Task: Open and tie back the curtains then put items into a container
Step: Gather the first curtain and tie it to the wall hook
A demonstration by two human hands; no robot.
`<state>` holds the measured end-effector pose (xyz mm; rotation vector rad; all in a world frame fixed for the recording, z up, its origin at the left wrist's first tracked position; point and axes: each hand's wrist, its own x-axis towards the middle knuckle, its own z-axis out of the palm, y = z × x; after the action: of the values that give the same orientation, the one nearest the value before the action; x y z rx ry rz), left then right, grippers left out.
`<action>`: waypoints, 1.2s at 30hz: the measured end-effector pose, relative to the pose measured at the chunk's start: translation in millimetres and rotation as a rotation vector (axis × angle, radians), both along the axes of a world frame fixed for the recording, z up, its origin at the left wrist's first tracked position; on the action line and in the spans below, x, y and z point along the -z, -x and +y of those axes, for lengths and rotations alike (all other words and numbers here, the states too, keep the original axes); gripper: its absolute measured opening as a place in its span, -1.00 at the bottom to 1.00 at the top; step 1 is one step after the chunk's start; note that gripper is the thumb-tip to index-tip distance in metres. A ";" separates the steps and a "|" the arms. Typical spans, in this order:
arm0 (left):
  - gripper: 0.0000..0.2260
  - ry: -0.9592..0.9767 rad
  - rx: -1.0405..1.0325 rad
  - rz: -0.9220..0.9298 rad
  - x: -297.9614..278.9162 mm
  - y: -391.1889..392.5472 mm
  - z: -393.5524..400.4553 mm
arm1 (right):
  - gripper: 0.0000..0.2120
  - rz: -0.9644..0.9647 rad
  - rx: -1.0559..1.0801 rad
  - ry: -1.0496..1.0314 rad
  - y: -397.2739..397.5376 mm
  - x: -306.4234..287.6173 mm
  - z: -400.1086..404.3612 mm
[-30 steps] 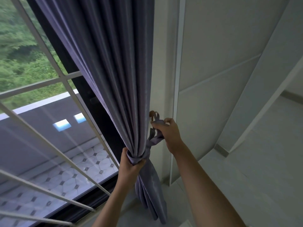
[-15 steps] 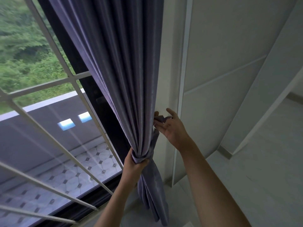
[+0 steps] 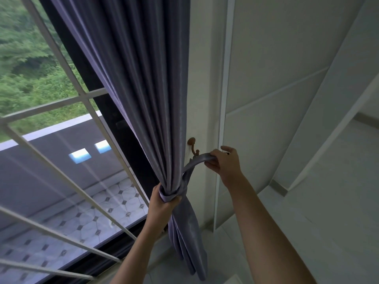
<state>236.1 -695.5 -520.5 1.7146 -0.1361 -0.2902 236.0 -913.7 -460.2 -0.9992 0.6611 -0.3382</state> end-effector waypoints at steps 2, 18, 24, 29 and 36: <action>-0.60 -0.027 0.004 -0.019 -0.2 0.4 -0.7 | -0.59 -0.080 0.024 -0.245 0.5 3.2 2.6; -0.54 -0.094 0.015 -0.128 -2.6 12.4 -8.1 | -0.75 -0.056 -0.135 0.207 -8.1 14.3 57.2; -0.53 -0.069 0.019 -0.120 -1.5 16.7 -12.6 | -0.75 0.052 -0.034 0.447 -18.1 20.4 56.7; -0.51 -0.091 0.005 -0.149 -4.3 23.0 -14.9 | -0.77 0.081 0.030 0.626 -20.9 24.3 52.7; -0.54 -0.120 0.014 -0.137 -4.5 16.4 -13.1 | -0.73 0.106 0.027 0.871 -23.3 29.8 50.5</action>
<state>219.6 -708.6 -516.0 1.8536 -0.2354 -0.1942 259.3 -863.2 -490.0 -1.8462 0.6265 -0.6245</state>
